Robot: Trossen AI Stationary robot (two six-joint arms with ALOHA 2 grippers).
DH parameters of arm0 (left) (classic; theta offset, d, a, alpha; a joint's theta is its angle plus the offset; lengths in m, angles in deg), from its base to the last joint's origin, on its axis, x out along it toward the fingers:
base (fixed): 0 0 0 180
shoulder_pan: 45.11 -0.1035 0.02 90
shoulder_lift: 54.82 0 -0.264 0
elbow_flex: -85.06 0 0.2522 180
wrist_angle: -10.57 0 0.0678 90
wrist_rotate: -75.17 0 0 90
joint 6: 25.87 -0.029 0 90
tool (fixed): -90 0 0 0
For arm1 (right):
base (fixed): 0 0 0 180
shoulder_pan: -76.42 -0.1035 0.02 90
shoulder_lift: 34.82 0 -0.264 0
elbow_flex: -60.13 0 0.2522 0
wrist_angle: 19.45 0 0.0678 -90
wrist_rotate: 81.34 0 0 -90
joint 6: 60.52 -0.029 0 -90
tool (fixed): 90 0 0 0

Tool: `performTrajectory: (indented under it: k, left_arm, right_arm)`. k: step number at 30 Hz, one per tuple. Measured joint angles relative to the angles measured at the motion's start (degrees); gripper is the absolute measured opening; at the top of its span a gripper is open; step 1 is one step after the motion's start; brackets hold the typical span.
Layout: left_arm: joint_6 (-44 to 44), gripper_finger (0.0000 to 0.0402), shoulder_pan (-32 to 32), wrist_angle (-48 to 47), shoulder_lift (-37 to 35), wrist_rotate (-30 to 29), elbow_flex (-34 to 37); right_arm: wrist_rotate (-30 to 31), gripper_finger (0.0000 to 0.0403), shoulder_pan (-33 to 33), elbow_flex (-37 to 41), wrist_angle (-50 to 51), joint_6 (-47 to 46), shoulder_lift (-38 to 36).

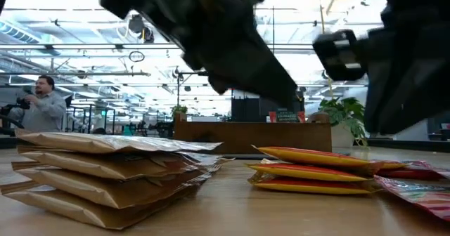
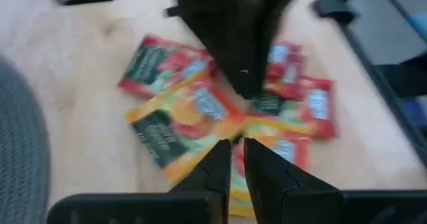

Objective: Pick & Place Tea
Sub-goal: Put the orange tea bag into the middle slot of the wooden organizer

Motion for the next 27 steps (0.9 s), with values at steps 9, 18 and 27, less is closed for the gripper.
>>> performTrajectory:
  k: [9, 18, 27]
  left_arm:
    - [6.70, 0.0099, -4.57, -2.06, 2.31, 1.51, -1.05]
    - [9.89, 0.0209, -5.66, -5.98, 2.22, 1.48, -1.06]
    - [12.02, 0.0227, -6.24, -7.30, 2.22, 0.98, -1.06]
  right_arm:
    - [4.29, 0.0002, -0.22, 6.13, -4.68, -1.82, 0.02]
    - [4.23, 0.0001, 1.46, 12.01, -14.48, -1.67, -0.04]
    - [2.97, 0.0000, 0.13, 12.34, -18.98, 3.55, -1.92]
